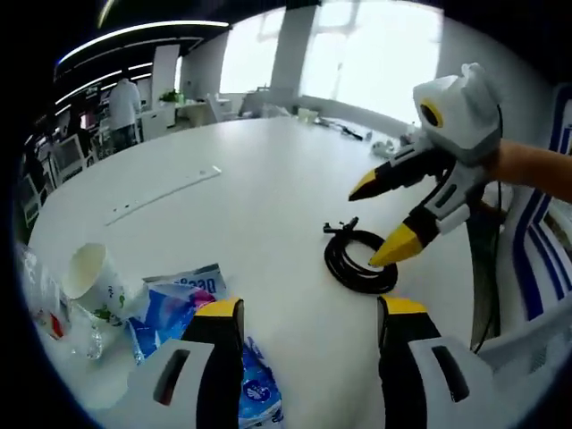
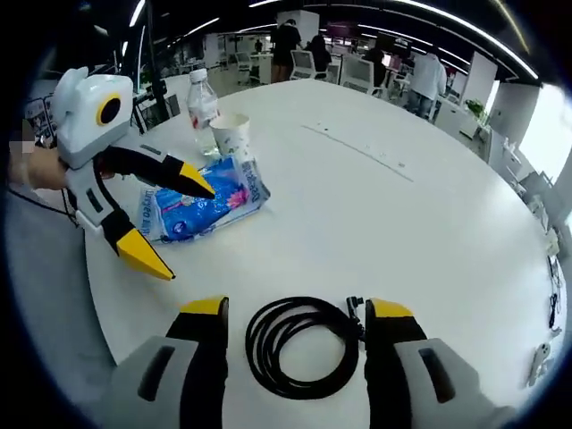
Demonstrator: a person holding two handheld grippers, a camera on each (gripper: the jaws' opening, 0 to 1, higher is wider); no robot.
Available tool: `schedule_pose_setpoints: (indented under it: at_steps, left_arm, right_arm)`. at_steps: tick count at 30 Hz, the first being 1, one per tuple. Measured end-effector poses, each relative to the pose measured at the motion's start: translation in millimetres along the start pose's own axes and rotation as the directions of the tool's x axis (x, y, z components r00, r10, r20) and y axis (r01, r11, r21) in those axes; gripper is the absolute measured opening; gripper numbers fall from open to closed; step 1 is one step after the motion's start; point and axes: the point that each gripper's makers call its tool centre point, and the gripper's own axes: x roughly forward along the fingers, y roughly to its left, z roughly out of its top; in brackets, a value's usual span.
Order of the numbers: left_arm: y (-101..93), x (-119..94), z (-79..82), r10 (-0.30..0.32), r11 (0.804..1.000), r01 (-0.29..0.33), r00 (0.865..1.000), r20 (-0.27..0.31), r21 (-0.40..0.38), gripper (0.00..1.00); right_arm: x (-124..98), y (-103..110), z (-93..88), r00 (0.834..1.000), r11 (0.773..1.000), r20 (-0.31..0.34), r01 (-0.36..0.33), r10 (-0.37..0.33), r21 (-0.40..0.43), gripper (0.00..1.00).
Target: Arrange the tabletop items into an orderly group along one side of the table until the central work area is clear of visible clutter.
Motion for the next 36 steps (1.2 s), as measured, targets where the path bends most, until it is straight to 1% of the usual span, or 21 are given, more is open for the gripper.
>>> schedule_pose_setpoints:
  at_steps: [2, 6, 10, 14, 16, 22, 26, 29, 34, 36]
  left_arm:
    - [5.7, -8.3, 0.3, 0.015, 1.0, -0.015, 1.0, 0.011, -0.004, 0.56]
    - [19.7, -24.4, -4.4, 0.048, 0.999, -0.048, 0.999, 0.012, -0.013, 0.55]
    - [31.0, -39.1, -11.9, 0.078, 0.997, -0.078, 0.997, 0.008, -0.03, 0.54]
    - [40.4, -49.4, -19.1, 0.106, 0.993, -0.106, 0.994, 0.003, -0.05, 0.54]
    - [43.0, -54.1, -20.8, 0.116, 0.992, -0.115, 0.993, 0.009, -0.055, 0.53]
    - [48.3, -64.7, -30.6, 0.135, 0.989, -0.135, 0.991, -0.003, -0.065, 0.52]
    - [51.4, -70.4, -37.9, 0.144, 0.987, -0.144, 0.99, -0.009, -0.073, 0.48]
    - [52.4, -75.0, -43.2, 0.147, 0.986, -0.147, 0.989, -0.015, -0.081, 0.47]
    - [54.4, -79.8, -54.4, 0.148, 0.987, -0.151, 0.988, -0.043, -0.064, 0.39]
    - [55.6, -80.6, -56.5, 0.15, 0.986, -0.152, 0.988, -0.046, -0.066, 0.39]
  right_arm:
    - [4.4, 3.6, 7.2, 1.0, 1.0, 0.005, -0.009, 0.009, -0.014, 0.58]
    - [13.1, 13.9, 19.9, 0.999, 0.998, 0.009, -0.033, 0.033, -0.052, 0.57]
    - [23.7, 26.4, 34.7, 0.998, 0.995, 0.015, -0.061, 0.063, -0.085, 0.57]
    - [32.5, 40.8, 47.7, 0.996, 0.99, 0.026, -0.088, 0.091, -0.109, 0.56]
    - [36.5, 44.9, 53.5, 0.994, 0.987, 0.03, -0.098, 0.103, -0.125, 0.55]
    - [47.5, 56.2, 64.8, 0.991, 0.98, 0.031, -0.126, 0.132, -0.154, 0.54]
    - [55.5, 61.6, 71.1, 0.988, 0.976, 0.031, -0.144, 0.151, -0.164, 0.53]
    - [61.8, 65.7, 74.6, 0.986, 0.971, 0.025, -0.155, 0.162, -0.182, 0.52]
    - [71.5, 71.1, 84.7, 0.983, 0.964, 0.035, -0.167, 0.178, -0.206, 0.49]
    - [75.2, 75.8, 88.1, 0.981, 0.96, 0.035, -0.178, 0.19, -0.215, 0.48]
